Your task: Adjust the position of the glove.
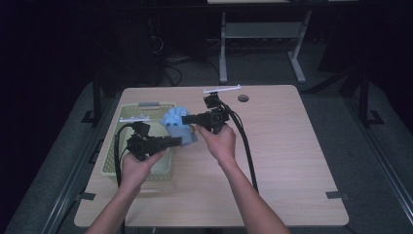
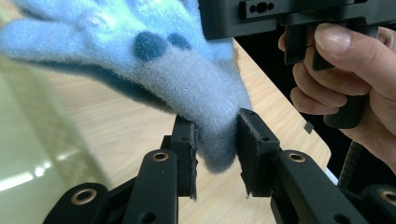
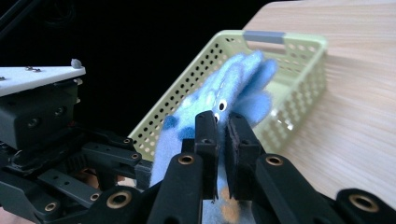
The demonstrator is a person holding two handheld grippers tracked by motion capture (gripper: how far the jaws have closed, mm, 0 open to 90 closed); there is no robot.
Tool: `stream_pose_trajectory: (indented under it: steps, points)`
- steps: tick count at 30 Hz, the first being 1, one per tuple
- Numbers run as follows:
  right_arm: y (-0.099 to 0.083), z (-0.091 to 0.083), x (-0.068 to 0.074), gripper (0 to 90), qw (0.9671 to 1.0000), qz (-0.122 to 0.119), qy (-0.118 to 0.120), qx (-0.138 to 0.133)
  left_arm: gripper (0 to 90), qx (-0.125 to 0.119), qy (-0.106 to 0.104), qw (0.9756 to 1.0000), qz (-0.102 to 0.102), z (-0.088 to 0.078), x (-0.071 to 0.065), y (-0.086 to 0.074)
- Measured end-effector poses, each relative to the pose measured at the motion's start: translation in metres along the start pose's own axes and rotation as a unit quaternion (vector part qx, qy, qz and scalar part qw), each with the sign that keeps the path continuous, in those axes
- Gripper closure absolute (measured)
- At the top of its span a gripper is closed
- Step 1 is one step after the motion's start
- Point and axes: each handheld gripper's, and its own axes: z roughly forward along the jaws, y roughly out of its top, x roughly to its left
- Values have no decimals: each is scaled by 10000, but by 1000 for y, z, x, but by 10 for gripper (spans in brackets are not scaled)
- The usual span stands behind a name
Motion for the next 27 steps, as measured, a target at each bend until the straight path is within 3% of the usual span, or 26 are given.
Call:
stream_pose_trajectory:
  steps: [8,16,18,19,27]
  points:
    - [16,32,22,846,9997,-31,252,-25,690,-161,186,9996,-136,-29,17,1]
    - [21,71,39,846,9991,-38,416,115,685,-219,397,9985,-314,-56,39,-9]
    - [21,74,40,847,9990,-34,431,128,682,-235,417,9982,-355,-58,42,-11]
    - [20,85,43,846,9986,44,490,185,682,-203,472,9979,-405,-64,47,-14]
    - [9,119,42,847,9973,241,603,332,682,-65,689,9957,-622,-80,72,-29]
